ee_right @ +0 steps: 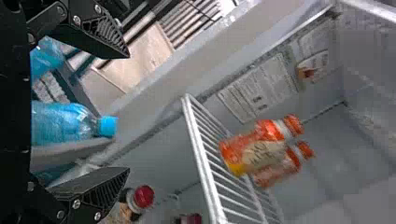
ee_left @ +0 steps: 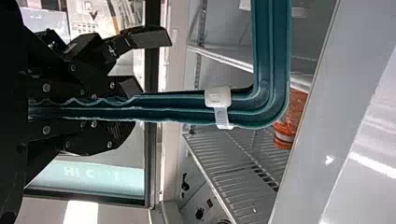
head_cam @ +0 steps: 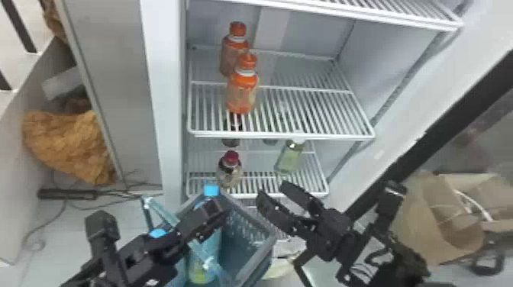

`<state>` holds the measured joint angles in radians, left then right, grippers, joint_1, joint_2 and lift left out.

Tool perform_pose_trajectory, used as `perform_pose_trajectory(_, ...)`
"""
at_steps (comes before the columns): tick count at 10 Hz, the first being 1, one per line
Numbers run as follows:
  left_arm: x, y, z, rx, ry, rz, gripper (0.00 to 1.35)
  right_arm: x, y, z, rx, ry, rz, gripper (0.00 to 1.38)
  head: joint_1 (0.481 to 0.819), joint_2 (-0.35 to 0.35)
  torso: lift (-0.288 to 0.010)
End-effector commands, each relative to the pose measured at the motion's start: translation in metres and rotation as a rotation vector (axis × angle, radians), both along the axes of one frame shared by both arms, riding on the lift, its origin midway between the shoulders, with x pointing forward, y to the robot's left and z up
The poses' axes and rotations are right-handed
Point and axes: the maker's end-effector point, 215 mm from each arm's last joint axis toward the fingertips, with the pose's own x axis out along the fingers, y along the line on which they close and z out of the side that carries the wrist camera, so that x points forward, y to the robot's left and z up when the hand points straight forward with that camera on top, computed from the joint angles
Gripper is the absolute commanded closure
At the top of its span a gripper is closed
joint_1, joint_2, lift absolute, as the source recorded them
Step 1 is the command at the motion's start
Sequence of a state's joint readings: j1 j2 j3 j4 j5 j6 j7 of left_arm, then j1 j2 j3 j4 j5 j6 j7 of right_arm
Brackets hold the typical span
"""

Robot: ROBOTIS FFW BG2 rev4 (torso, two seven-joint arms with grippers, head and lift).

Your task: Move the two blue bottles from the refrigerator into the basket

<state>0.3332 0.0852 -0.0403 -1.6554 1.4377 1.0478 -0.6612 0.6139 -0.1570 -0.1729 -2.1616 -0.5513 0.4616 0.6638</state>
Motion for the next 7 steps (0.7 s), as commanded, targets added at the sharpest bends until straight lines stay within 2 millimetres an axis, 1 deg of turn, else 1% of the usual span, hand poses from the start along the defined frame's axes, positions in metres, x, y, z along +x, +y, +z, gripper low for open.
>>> perform_pose_trajectory(1, -0.002, 0.000, -0.002, 0.003, 0.006, 0.000, 1.20, -0.001, -0.025, 0.003, -0.018, -0.078, -0.076, 0.21, 0.695, -0.275, 0.000)
perform_pose_trajectory(2, -0.004, -0.001, -0.004, 0.002, 0.012, -0.002, 1.20, -0.004, -0.042, 0.002, -0.034, -0.119, -0.122, 0.21, 0.695, -0.302, 0.000)
perform_pose_trajectory(3, -0.006, -0.001, -0.005, 0.002, 0.017, -0.003, 1.20, -0.014, -0.052, -0.011, -0.059, -0.102, -0.140, 0.21, 0.695, -0.334, 0.000)
perform_pose_trajectory(4, -0.007, -0.001, -0.007, 0.005, 0.021, -0.006, 1.20, -0.023, -0.061, -0.013, -0.082, -0.115, -0.160, 0.21, 0.695, -0.350, 0.000)
perform_pose_trajectory(5, -0.009, -0.001, -0.008, 0.005, 0.026, -0.006, 1.20, -0.033, -0.066, -0.017, -0.097, -0.111, -0.181, 0.21, 0.695, -0.350, 0.000)
perform_pose_trajectory(6, -0.009, -0.001, -0.008, 0.005, 0.026, -0.006, 1.20, -0.041, -0.076, -0.011, -0.145, -0.134, -0.216, 0.21, 0.695, -0.350, 0.000)
perform_pose_trajectory(7, -0.011, -0.001, -0.010, 0.005, 0.031, -0.006, 1.20, -0.047, -0.091, 0.000, -0.224, -0.160, -0.251, 0.21, 0.695, -0.350, 0.000)
